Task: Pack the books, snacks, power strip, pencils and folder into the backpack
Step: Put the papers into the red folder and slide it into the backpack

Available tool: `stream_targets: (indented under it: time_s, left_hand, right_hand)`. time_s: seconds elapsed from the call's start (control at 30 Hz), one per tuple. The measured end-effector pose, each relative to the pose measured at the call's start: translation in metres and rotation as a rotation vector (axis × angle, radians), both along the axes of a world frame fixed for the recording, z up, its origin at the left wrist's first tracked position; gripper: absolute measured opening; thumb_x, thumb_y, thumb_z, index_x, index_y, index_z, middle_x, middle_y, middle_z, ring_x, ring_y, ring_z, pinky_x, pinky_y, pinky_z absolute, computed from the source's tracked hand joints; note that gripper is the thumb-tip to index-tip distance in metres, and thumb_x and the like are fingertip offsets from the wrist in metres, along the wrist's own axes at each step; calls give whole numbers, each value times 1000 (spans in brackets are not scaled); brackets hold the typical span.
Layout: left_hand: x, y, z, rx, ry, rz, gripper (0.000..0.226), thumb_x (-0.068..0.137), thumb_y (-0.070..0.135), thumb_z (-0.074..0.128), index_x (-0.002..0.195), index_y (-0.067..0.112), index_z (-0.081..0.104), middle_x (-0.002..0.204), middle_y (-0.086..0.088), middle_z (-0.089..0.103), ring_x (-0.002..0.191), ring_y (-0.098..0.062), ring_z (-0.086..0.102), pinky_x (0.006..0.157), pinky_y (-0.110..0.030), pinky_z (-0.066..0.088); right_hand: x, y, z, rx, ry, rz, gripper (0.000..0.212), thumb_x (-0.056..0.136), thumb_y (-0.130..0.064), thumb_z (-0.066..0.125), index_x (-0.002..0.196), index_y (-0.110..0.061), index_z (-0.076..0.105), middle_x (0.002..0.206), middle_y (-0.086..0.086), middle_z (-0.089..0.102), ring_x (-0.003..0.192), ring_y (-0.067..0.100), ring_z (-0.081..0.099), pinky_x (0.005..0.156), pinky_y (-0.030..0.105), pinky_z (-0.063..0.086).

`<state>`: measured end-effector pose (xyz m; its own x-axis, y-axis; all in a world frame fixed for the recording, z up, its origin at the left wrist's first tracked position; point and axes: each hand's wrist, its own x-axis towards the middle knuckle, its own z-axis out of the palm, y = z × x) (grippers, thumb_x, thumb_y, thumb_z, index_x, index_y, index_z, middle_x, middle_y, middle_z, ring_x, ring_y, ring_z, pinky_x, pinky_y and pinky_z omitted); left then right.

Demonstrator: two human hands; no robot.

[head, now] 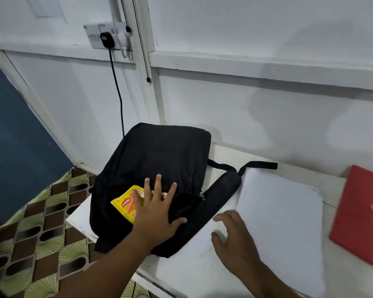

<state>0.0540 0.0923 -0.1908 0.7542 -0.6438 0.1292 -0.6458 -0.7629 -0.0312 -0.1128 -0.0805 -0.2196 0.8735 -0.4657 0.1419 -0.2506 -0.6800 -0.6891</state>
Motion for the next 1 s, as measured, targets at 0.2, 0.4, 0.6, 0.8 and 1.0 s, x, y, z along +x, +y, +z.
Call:
stream_targets:
  time_s: [0.2, 0.4, 0.6, 0.8, 1.0]
  left_hand:
    - [17, 1, 10, 14, -51, -102, 49, 90, 52, 35, 113, 30, 73, 136, -15, 61, 121, -48, 58, 81, -71, 47]
    - [35, 10, 28, -163, -4, -164, 26, 84, 38, 61, 107, 33, 72, 123, -6, 70, 106, -37, 70, 68, -51, 53]
    - [35, 7, 45, -467, 169, -217, 56, 91, 18, 71, 139, 42, 53, 124, 1, 70, 123, -29, 59, 79, -41, 60]
    - [47, 5, 58, -589, 143, -288, 53, 86, 12, 76, 128, 41, 64, 92, 13, 77, 87, -8, 71, 58, -22, 53]
    - [54, 0, 65, -627, 212, -296, 30, 90, 18, 74, 115, 33, 74, 96, 9, 77, 86, -12, 73, 64, -32, 58]
  right_hand:
    - [7, 7, 2, -48, 38, 38, 37, 87, -37, 63, 122, -29, 62, 119, -19, 56, 114, 2, 51, 92, 13, 42]
    - [6, 0, 10, -2, 302, 318, 90, 52, -85, 69, 127, -34, 65, 126, -22, 44, 118, 2, 37, 100, 20, 42]
    - [8, 10, 7, -31, 228, 209, 5, 80, -37, 77, 83, -40, 77, 103, -41, 43, 109, -3, 42, 84, 16, 43]
    - [2, 7, 12, -73, -5, 79, 12, 90, -22, 67, 84, -33, 64, 99, -23, 57, 97, 2, 53, 82, 27, 49]
    - [-12, -8, 42, -29, -242, -194, 19, 92, -2, 61, 88, -20, 63, 84, -13, 67, 76, 8, 65, 67, 24, 52]
